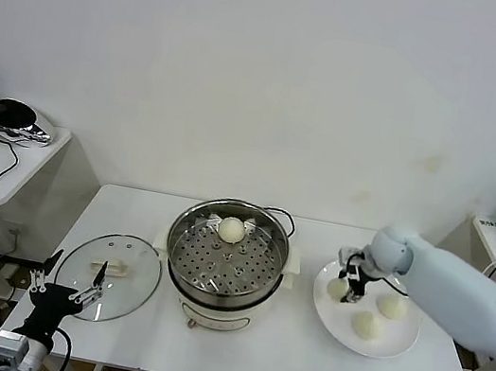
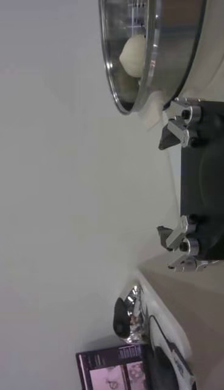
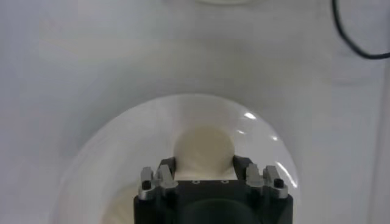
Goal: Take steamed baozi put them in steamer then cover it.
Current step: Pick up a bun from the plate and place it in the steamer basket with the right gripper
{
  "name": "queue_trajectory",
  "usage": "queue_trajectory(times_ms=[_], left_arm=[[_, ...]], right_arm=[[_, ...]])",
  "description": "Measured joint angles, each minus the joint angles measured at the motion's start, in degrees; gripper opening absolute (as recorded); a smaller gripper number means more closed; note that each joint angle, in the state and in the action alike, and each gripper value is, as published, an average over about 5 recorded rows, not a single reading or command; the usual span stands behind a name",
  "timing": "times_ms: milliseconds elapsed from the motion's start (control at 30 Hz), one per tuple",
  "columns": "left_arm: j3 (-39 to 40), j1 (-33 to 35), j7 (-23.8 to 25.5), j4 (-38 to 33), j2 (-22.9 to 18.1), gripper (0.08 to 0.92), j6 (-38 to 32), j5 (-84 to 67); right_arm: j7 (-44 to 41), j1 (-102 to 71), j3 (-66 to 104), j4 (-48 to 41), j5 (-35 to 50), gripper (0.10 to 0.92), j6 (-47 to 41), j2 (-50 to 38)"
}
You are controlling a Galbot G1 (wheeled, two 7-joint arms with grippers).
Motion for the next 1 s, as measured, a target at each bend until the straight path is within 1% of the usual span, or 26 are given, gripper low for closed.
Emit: queue_trajectory(times_ms=[233, 500, 733, 1000], left_arm=[[0.2, -0.5, -0.1, -0.3, 0.6, 0.823, 0.4, -0.3], [-0.2, -1.4, -0.2, 0.0, 1.3, 0.823, 0.6, -0.8], [-0.7, -2.0, -0.4, -0.1, 0.8, 0.823, 0.6, -1.3], [-1.2, -1.9, -0.4, -0.3, 0.1, 0.823, 0.5, -0.9]], right_arm=[[-0.2, 16.0, -8.2, 5.8, 9.4, 0.6, -3.4, 0.7], [3.3, 27.8, -15.6, 10.4, 22.7, 0.602, -9.5, 7.7], [7.4, 28.4, -18.2, 8.7, 29.6, 0.603, -14.7, 17.7], [10.0, 24.3, -18.4, 3.1, 32.5, 0.608, -18.6, 28.0]])
